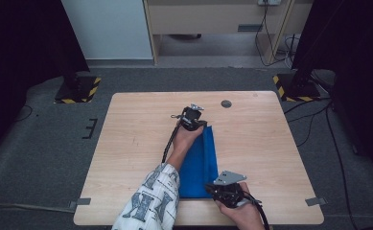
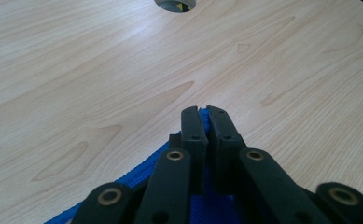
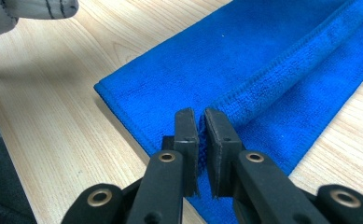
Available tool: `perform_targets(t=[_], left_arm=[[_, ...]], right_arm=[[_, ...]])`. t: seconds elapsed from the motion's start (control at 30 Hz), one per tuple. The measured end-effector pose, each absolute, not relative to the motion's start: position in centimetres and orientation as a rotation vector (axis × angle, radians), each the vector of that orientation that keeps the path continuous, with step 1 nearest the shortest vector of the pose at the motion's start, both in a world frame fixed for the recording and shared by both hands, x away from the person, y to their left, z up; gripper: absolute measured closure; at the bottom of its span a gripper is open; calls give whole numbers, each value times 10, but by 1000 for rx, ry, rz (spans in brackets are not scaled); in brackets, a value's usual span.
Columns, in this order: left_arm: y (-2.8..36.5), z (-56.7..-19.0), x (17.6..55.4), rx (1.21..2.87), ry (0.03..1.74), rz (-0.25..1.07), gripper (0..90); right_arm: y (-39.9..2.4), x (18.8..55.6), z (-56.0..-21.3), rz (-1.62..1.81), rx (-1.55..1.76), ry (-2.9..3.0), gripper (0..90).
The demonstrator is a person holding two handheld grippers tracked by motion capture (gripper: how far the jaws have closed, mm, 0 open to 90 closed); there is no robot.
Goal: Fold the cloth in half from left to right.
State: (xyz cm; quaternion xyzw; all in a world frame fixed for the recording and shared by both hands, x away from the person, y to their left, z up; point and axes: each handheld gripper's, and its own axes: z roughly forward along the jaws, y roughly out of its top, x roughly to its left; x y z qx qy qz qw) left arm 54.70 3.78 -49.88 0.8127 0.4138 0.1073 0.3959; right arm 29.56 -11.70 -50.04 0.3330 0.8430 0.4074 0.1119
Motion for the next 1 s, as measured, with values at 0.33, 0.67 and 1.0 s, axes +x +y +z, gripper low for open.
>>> perform_targets(t=[0.33, 0.67, 1.0], left_arm=[[36, -502, 547, 2053, 1026, 251, 739], [33, -500, 546, 2030, 1034, 280, 488], [37, -496, 546, 2035, 1022, 327, 336]], right_arm=[[-120, 297, -500, 1191, 1012, 2470, 720], [-126, 299, -499, 1196, 1065, 2445, 501], [-125, 302, -501, 1170, 1067, 2423, 337]])
